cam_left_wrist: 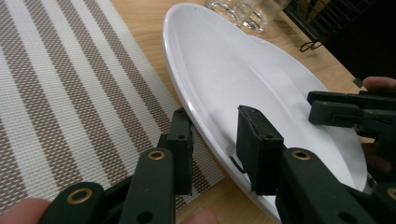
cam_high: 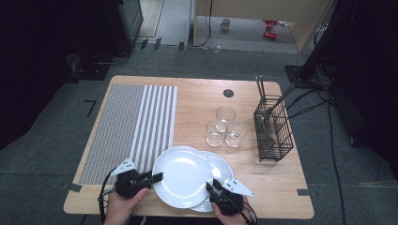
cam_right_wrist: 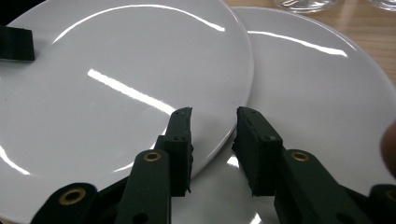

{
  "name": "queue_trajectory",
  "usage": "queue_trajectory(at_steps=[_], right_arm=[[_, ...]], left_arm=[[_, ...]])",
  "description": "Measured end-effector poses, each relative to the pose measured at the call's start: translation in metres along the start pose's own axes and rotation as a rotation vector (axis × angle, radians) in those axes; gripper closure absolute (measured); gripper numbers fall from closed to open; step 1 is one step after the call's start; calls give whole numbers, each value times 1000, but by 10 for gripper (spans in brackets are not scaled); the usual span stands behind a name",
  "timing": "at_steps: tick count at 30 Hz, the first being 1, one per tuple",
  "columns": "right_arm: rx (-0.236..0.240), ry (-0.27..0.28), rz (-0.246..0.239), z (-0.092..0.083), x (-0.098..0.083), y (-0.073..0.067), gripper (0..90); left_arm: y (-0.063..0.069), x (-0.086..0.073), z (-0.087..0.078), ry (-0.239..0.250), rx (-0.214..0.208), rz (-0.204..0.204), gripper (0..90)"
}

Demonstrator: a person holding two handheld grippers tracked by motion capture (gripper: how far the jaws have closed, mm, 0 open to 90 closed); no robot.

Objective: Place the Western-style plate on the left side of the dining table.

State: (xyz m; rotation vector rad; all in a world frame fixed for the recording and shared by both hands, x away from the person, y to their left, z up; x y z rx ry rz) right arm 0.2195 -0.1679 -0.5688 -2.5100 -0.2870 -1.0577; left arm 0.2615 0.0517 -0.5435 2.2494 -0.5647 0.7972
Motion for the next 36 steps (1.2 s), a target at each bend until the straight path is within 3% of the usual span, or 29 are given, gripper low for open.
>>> queue_trajectory(at_steps=[5, 26, 33, 36], right_arm=[[1, 13, -27, 1, 0, -2, 636], [36, 20, 41, -1, 7, -2, 579], [67, 7, 92, -1, 8, -1, 574], [116, -18, 145, -1, 7, -5, 575]], left_arm=[[-1, 0, 0, 1, 8, -1, 681], [-13, -1, -1, 14, 40, -32, 697], [-14, -2, 0, 9, 40, -36, 693], [-14, -3, 1, 6, 42, -36, 695]])
Point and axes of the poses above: each handheld gripper's, and its own axes: z roughly forward along the jaws, x roughly out of its top, y roughly to its right, the point moved 9 cm from there along z, roughly forward along the jaws, and after that the axes turned 6 degrees about -y, right-handed, at the moved point
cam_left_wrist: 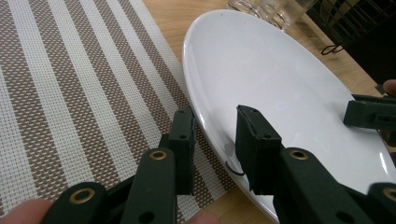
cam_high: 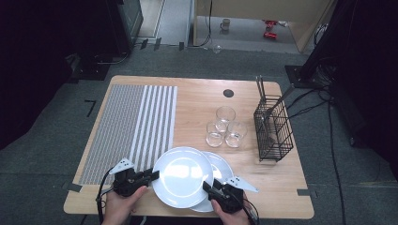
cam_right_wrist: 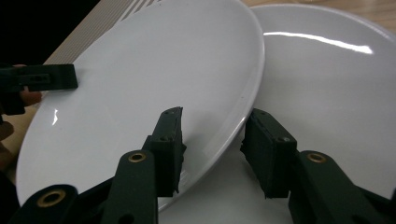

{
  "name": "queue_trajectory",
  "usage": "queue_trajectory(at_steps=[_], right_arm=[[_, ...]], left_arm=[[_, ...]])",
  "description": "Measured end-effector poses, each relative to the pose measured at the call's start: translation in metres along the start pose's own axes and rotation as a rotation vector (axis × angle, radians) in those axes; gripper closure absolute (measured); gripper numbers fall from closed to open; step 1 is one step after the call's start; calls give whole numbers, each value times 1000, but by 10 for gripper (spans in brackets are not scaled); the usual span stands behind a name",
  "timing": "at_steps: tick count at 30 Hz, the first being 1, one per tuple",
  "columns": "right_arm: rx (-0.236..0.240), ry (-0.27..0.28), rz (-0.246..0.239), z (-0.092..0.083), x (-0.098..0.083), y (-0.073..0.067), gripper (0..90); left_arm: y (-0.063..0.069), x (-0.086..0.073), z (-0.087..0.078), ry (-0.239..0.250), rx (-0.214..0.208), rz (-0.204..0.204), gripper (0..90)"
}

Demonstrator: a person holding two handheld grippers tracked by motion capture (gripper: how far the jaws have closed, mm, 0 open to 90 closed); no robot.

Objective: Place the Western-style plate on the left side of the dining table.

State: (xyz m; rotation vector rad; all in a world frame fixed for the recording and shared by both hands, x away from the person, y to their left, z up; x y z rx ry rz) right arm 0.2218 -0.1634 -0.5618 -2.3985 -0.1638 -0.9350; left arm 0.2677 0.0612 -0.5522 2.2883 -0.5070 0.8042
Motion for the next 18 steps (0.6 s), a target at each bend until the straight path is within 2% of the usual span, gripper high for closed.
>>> queue_trajectory(at_steps=[2, 10, 18], right_arm=[[7, -9, 9, 1, -1, -1, 577], [17, 10, 72, -1, 3, 2, 650], [25, 22, 135, -1, 8, 8, 691]], left_arm=[[1, 0, 0, -2, -1, 1, 696], [0, -2, 2, -15, -20, -21, 694], [3, -5, 5, -33, -68, -39, 682]])
Point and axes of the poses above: each handheld gripper's, and its own axes: z roughly forward along the jaws, x roughly out of its top, y roughly to its right, the point moved 9 cm from there along z, roughly forward along the jaws, and after that the axes turned 6 degrees about -y, right-handed, at the moved point
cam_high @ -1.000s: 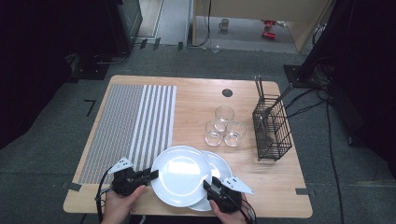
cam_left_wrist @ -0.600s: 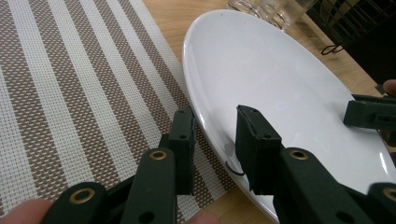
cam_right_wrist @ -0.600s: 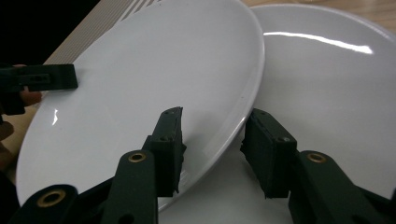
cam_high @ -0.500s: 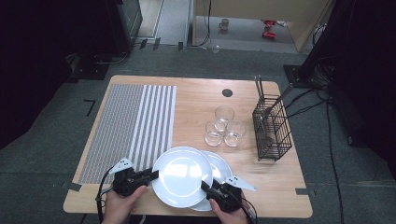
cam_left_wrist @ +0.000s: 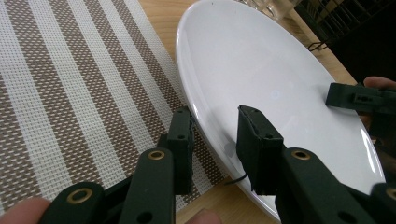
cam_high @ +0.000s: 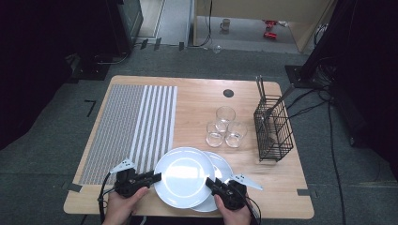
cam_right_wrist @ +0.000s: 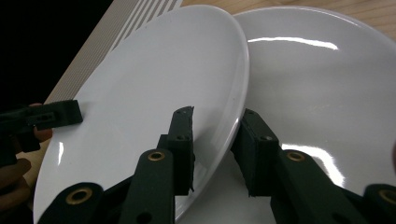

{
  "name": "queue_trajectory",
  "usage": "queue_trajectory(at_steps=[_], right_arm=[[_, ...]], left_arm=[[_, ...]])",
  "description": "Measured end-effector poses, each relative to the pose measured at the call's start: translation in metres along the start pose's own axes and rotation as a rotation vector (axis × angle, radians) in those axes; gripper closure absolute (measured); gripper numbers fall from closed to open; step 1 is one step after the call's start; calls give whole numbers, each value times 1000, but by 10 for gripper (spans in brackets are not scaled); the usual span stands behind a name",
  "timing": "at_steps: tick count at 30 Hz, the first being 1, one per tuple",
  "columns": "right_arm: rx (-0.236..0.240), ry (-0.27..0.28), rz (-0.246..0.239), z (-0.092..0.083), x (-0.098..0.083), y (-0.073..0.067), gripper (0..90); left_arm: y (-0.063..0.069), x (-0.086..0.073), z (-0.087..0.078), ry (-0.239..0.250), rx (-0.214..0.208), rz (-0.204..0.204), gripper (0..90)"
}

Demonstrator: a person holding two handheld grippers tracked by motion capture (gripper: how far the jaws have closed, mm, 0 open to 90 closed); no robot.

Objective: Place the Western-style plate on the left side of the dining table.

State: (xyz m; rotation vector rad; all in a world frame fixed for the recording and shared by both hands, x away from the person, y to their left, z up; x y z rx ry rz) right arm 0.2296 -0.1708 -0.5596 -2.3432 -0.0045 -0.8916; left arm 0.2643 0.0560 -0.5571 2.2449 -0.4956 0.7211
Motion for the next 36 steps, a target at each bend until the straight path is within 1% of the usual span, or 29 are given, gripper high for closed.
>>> queue_trajectory(at_steps=[4, 8, 12, 16, 18, 19, 23, 26, 30, 33, 36], right_arm=[[16, 8, 37, 0, 3, 2, 720], [26, 14, 57, 0, 5, 2, 734], [19, 27, 57, 1, 7, 3, 737], [12, 32, 60, 2, 8, 5, 736], [8, 37, 60, 2, 9, 6, 737], [6, 40, 63, 3, 9, 7, 737], [6, 47, 72, 4, 10, 9, 738], [2, 51, 72, 5, 10, 9, 738], [-9, 56, 67, 4, 11, 8, 737], [-15, 59, 63, 4, 12, 7, 738], [-16, 63, 72, 5, 13, 7, 744]], left_arm=[[0, -1, 2, -10, -28, -23, 678], [3, -2, 3, -14, -63, -21, 670], [5, -3, 7, -26, -69, -22, 645], [5, -2, 10, -29, -86, -24, 635], [6, -1, 11, -34, -89, -14, 635], [6, -1, 12, -32, -90, -11, 635], [2, 3, 15, -25, -95, -27, 637], [2, 5, 14, -15, -98, -17, 645], [5, 7, 11, 2, -114, -5, 676], [5, 7, 11, 3, -118, -9, 681], [5, 7, 10, 1, -114, -13, 685]])
Point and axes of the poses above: each handheld gripper's, and its own axes: z roughly forward along the jaws, x roughly out of its top, y roughly to its right, the point moved 9 cm from there along z, roughly forward along the jaws, and after that the axes turned 6 degrees about -y, right-handed, at the moved point
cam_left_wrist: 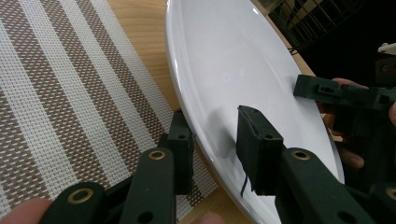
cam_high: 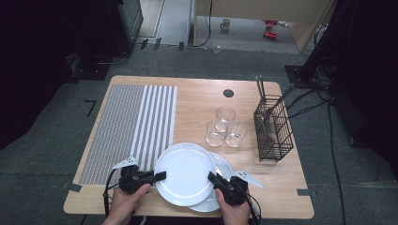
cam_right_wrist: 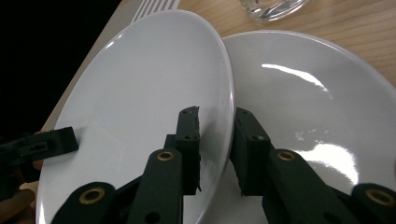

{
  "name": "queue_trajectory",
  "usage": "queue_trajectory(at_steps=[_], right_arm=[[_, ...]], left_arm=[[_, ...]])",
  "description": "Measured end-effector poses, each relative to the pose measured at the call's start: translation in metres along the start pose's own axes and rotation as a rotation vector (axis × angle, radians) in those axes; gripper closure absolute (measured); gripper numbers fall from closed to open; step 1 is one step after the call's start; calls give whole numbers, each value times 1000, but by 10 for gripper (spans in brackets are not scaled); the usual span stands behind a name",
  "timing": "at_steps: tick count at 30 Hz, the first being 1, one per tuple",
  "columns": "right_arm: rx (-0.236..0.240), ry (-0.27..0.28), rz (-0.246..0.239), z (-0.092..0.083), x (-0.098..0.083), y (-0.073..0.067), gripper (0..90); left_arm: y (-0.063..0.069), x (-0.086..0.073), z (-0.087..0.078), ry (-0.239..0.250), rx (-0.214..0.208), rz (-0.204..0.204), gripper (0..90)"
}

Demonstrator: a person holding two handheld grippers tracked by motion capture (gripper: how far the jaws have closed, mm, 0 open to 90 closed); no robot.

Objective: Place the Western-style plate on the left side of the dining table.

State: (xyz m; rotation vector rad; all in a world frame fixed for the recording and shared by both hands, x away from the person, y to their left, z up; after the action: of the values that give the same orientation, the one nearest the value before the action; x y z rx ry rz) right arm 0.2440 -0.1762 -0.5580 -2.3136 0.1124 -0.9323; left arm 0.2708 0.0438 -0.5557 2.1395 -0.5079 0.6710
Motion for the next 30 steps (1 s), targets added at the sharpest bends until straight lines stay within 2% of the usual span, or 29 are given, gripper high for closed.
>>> queue_trajectory(at_steps=[5, 14, 24, 30], right_arm=[[0, 10, -8, 0, 5, -5, 753], [10, 25, -14, 0, 13, -12, 767], [2, 21, -22, -1, 14, -14, 767], [9, 23, -43, -2, 18, -17, 773]], left_arm=[[2, 1, -4, 11, -1, 24, 689], [3, 6, -12, 39, -4, 18, 722], [4, 6, -12, 43, -8, 14, 729], [4, 8, -14, 53, -9, 11, 733]])
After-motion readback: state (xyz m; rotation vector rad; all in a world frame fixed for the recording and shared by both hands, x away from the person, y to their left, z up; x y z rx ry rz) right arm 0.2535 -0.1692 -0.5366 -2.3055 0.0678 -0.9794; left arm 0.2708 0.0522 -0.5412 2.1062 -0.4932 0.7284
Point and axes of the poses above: each handheld gripper's, and its own axes: z roughly forward along the jaws, x roughly out of its top, y roughly to its right, the point moved 9 cm from there along z, roughly forward along the jaws, and after that the axes turned 6 degrees about -y, right-handed, at the moved point
